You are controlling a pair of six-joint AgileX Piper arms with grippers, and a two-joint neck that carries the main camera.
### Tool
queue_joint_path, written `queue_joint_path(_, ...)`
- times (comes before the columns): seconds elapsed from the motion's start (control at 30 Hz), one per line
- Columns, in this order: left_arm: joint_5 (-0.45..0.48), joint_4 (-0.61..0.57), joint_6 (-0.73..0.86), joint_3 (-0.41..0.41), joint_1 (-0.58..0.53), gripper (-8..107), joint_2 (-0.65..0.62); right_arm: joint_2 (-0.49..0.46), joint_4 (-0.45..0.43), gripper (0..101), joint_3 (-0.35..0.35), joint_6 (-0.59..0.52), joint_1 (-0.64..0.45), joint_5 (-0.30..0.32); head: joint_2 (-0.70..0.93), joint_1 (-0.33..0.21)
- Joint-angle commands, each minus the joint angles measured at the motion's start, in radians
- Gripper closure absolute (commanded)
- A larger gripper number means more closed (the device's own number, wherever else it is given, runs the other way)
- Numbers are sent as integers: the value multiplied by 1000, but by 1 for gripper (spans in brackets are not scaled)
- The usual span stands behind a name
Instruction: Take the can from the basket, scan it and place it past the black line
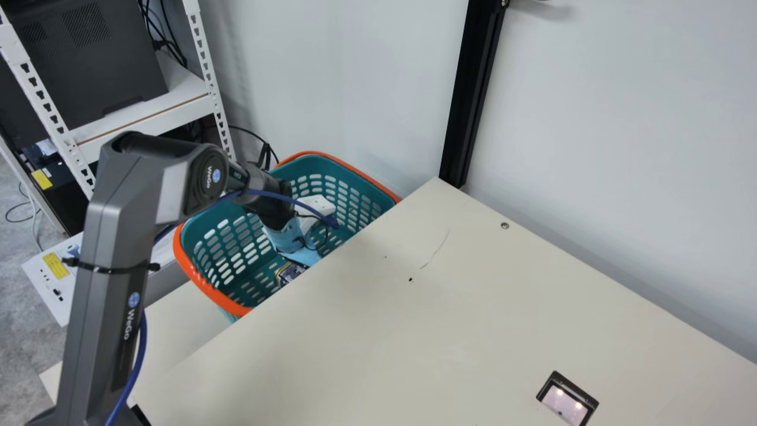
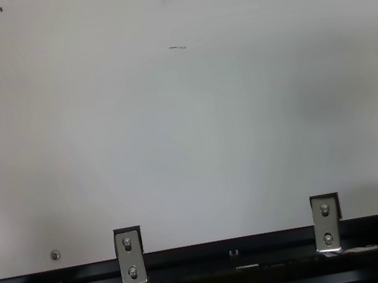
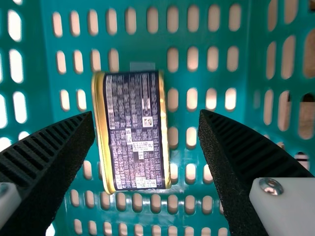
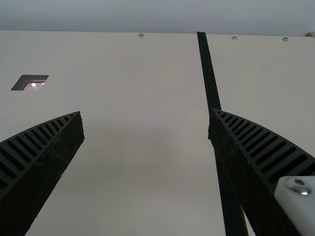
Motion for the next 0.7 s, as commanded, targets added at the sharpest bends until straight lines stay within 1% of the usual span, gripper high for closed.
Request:
queue_joint_path(0.0, -6, 2, -2, 1, 3, 9, 4, 0, 0, 0, 0, 0, 0, 0, 23, -37)
queue_joint_path(0.27, -26, -2, 0, 6, 10, 9, 18, 0, 0, 0, 0, 0, 0, 0, 23, -37)
queue_joint_path(0.3, -29, -3, 1, 7, 11, 18, 19, 0, 0, 0, 0, 0, 0, 0, 23, -37)
queue_joint_path(0.33, -34, -3, 0, 10, 12, 89, 19, 0, 0, 0, 0, 0, 0, 0, 23, -37)
queue_joint_path(0.53, -51, 39, -36, 35, 25, 89, 16, 0, 0, 0, 0, 0, 0, 0, 23, -37)
queue_joint_path(0.67, -53, 41, -43, 45, 29, 89, 0, 0, 0, 0, 0, 0, 0, 0, 23, -37)
